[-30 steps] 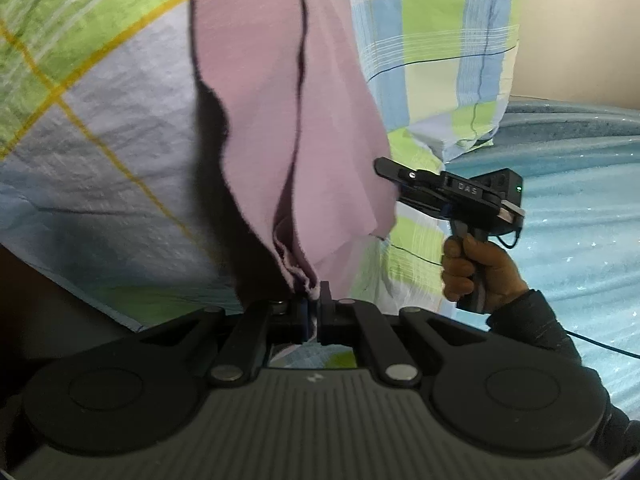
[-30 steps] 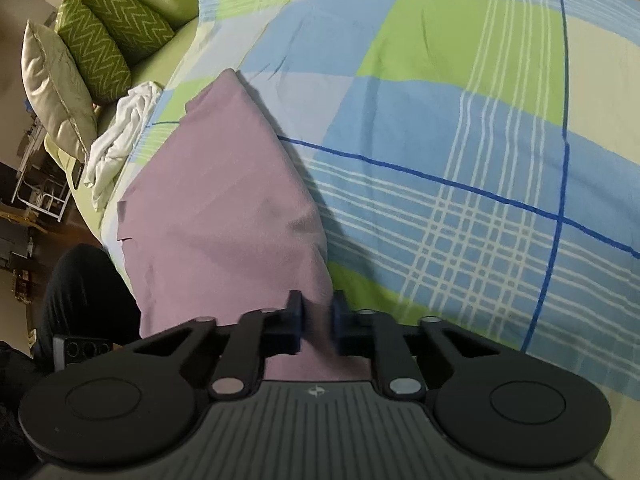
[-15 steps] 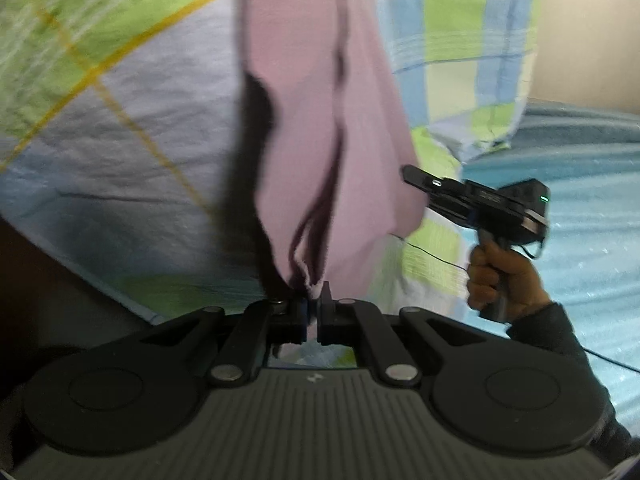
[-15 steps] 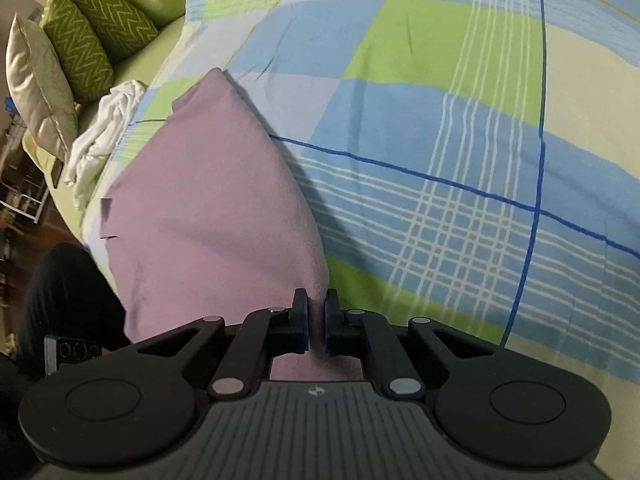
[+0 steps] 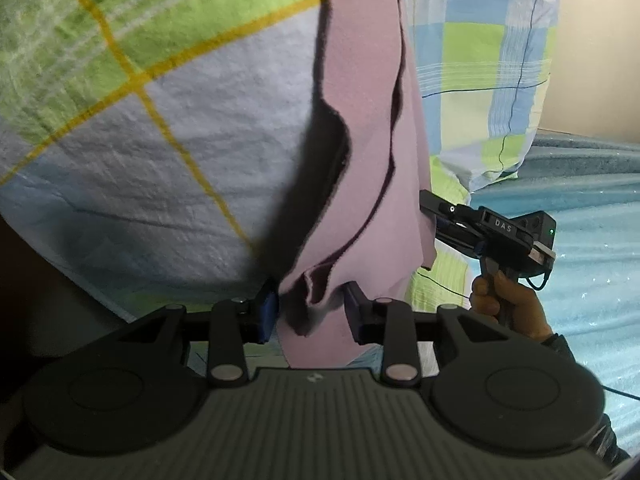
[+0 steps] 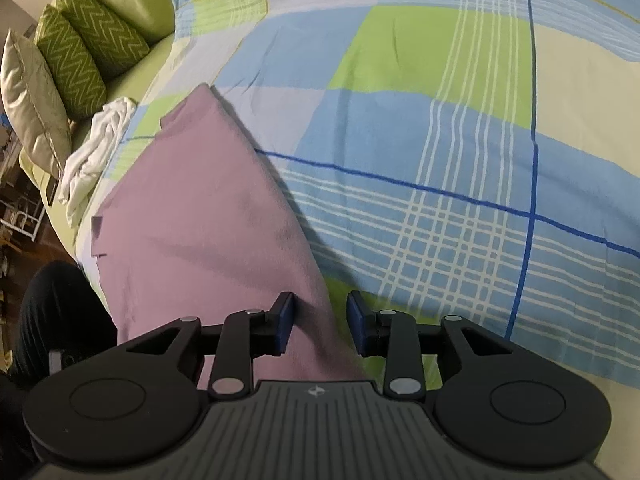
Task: Fold clothes
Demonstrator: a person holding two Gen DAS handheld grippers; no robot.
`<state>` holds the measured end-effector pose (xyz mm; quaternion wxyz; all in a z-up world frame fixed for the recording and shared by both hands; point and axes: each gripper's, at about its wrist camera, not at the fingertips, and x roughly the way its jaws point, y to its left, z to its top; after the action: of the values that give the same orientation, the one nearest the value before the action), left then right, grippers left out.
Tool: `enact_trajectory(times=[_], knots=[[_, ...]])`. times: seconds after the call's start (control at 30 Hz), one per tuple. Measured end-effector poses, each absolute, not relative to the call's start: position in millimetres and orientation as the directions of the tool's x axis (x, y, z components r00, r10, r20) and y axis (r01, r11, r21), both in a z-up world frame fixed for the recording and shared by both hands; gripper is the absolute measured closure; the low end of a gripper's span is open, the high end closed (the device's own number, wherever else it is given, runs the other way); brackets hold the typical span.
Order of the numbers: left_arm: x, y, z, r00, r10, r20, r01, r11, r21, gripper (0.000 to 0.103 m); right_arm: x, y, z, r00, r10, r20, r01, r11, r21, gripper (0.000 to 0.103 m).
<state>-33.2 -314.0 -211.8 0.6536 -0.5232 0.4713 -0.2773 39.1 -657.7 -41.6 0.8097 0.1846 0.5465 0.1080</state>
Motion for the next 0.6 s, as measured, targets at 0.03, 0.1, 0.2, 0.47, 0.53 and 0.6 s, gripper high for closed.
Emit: enact_trajectory(times=[0.03, 0.1, 0.2, 0.47, 0.53, 0.6], knots=[[-33.5, -313.4, -213.6, 0.401, -0.854, -0.331, -0.14, 0.3, -0.944, 0.071, 39.7, -657.8, -41.6, 0.381, 0.379, -0.843, 0.027, 0.907, 0.42, 0.064], [-34.1, -312.5, -217.2, 0.398, -0.851, -0.343, -0.159, 0.304, -0.939, 0.062, 41.0, -657.6, -41.6, 0.382, 0.385, -0.84, 0.026, 0.904, 0.426, 0.059], [-34.1, -313.8, -216.8, 0.404, -0.853, -0.332, -0.145, 0.298, -0.943, 0.058, 42.0, -655.6, -41.9, 0.383, 0.386, -0.839, 0.017, 0.905, 0.425, 0.056], [-30.3, -318.0, -215.4, 0.398, -0.881, -0.257, -0.103, 0.236, -0.966, 0.086, 38.2, -658.0, -43.8, 0.403, 0.396, -0.825, 0.026, 0.897, 0.442, 0.056], [-32.4, -316.7, -211.4, 0.381, -0.889, -0.253, -0.095, 0.234, -0.968, 0.1, 38.1, -657.8, -43.6, 0.405, 0.392, -0.826, 0.033, 0.897, 0.441, 0.056], [-34.0, -315.0, -204.9, 0.375, -0.891, -0.256, -0.094, 0.239, -0.967, 0.101, 38.2, -657.2, -43.3, 0.403, 0.39, -0.828, 0.046, 0.895, 0.444, 0.057]])
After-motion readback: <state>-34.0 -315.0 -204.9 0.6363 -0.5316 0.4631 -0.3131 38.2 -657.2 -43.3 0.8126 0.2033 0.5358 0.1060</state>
